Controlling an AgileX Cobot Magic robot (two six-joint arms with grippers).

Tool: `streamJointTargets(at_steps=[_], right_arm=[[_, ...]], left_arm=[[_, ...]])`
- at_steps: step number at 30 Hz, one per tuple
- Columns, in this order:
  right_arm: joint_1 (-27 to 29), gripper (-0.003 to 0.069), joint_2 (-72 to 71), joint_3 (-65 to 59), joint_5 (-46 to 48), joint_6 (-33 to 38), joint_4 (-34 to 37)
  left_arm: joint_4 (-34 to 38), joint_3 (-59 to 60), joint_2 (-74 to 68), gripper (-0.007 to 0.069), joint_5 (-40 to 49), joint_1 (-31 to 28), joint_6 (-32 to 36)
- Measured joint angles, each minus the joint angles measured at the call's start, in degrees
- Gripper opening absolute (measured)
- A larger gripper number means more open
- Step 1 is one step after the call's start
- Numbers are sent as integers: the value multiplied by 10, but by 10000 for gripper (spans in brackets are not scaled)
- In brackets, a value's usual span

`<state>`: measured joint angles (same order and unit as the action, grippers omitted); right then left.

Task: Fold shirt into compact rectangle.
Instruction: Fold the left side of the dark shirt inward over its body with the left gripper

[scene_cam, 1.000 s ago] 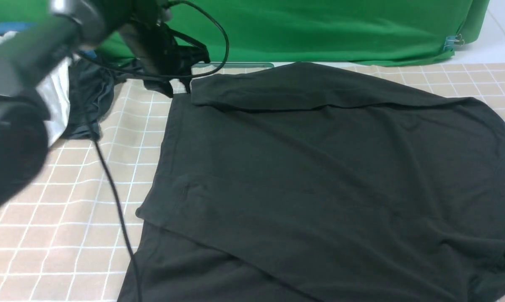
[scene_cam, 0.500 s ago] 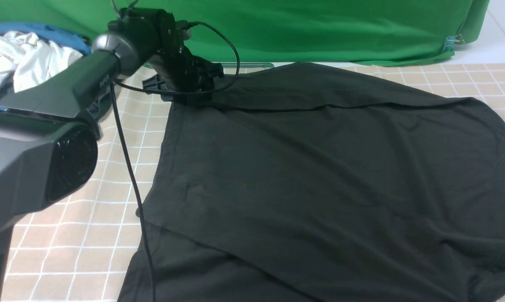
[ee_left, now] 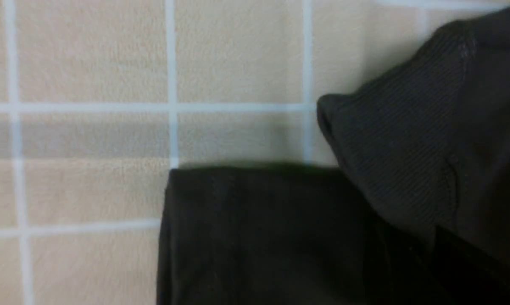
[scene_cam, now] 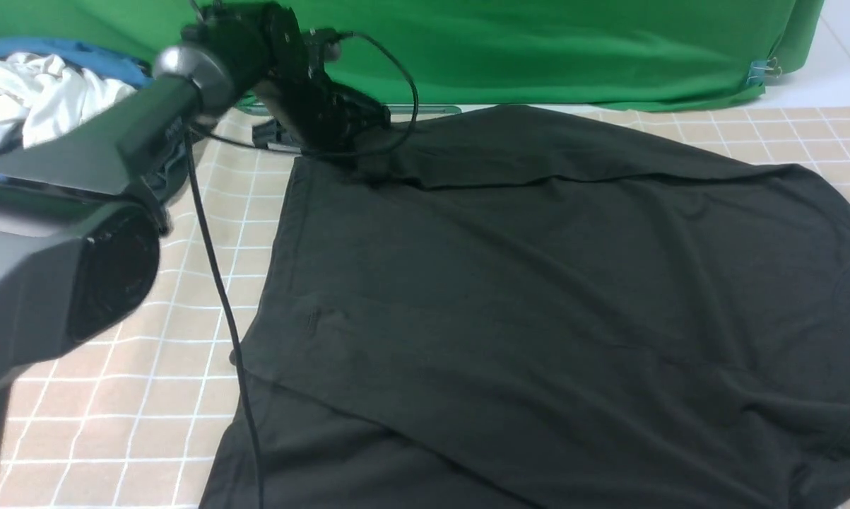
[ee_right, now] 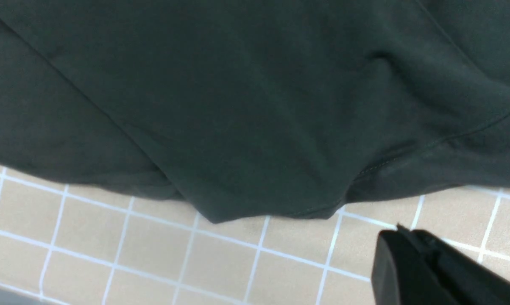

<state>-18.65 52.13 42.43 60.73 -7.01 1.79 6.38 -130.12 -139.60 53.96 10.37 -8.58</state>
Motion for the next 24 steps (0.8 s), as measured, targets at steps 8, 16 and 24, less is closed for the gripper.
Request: streamJointTargets(at_steps=[8,16,24], right_arm=[[0,38,0,0,-12,-1,0],[0,47,0,0,-21,-1,-1],[0,55,0,0,-27,-1,-1]], left_arm=[[2,-1,112,30,107,0,12],[-4,64,171,30,155,1,-5],[-28,240,241,30,158,3,-26]])
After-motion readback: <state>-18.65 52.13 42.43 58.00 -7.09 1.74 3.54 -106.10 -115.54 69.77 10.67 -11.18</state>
